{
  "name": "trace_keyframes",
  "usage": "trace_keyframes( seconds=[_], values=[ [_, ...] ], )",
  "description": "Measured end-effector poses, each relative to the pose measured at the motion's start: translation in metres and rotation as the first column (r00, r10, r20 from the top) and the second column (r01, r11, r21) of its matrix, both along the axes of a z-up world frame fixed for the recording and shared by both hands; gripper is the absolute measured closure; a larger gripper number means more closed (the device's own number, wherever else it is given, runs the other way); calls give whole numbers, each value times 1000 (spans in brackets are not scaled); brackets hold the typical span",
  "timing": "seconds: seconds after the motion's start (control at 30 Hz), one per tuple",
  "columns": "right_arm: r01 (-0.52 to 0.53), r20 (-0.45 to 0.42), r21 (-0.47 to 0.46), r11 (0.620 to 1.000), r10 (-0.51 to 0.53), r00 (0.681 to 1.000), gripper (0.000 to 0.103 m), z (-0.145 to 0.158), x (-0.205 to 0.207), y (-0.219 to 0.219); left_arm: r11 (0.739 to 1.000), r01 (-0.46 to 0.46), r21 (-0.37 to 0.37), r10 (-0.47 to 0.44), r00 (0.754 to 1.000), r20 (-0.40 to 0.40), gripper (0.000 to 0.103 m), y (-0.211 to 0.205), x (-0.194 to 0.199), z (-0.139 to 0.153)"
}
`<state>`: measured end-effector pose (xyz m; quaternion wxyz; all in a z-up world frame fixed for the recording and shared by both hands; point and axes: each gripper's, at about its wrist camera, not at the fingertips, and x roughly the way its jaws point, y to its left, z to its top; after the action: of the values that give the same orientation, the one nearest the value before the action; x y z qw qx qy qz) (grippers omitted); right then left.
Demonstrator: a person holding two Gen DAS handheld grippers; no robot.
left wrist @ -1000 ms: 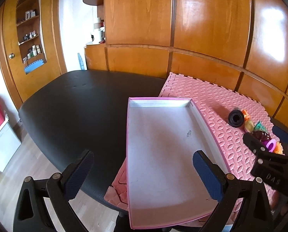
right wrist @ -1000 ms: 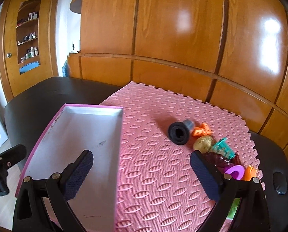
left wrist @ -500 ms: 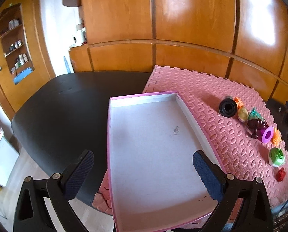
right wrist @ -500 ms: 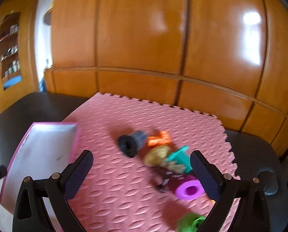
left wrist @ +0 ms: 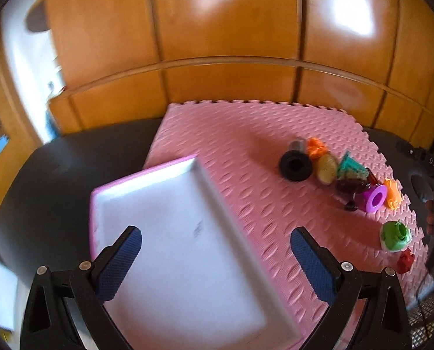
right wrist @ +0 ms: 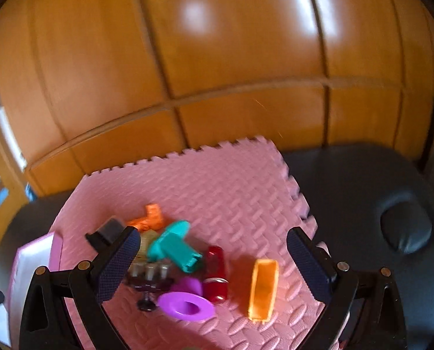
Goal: Organize rigid objects
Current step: 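Move both tools toward the toy cluster on the pink mat, then grasp the black cylinder with the left gripper while the right gripper approaches the green plug toy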
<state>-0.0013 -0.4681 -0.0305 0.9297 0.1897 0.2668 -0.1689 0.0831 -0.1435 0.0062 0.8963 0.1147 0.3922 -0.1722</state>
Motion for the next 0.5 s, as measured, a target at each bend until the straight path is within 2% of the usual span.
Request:
trace_keyframes(
  seconds=[0.07,0.27,0.5],
  values=[
    [7,7,13,1000,-7,1000,1,1,-1,-3,999,42,25,-42,999,-2,3,-21,12,-2],
    [-10,10,50,999,10,1000,1,2,-1,-5,992,124,8,-123,989,-79,15,-72,52,-12],
    [-17,10,50,999,17,1000,1,4,0,-4,979,202,24,-197,972,-125,15,-126,89,-29]
  ],
)
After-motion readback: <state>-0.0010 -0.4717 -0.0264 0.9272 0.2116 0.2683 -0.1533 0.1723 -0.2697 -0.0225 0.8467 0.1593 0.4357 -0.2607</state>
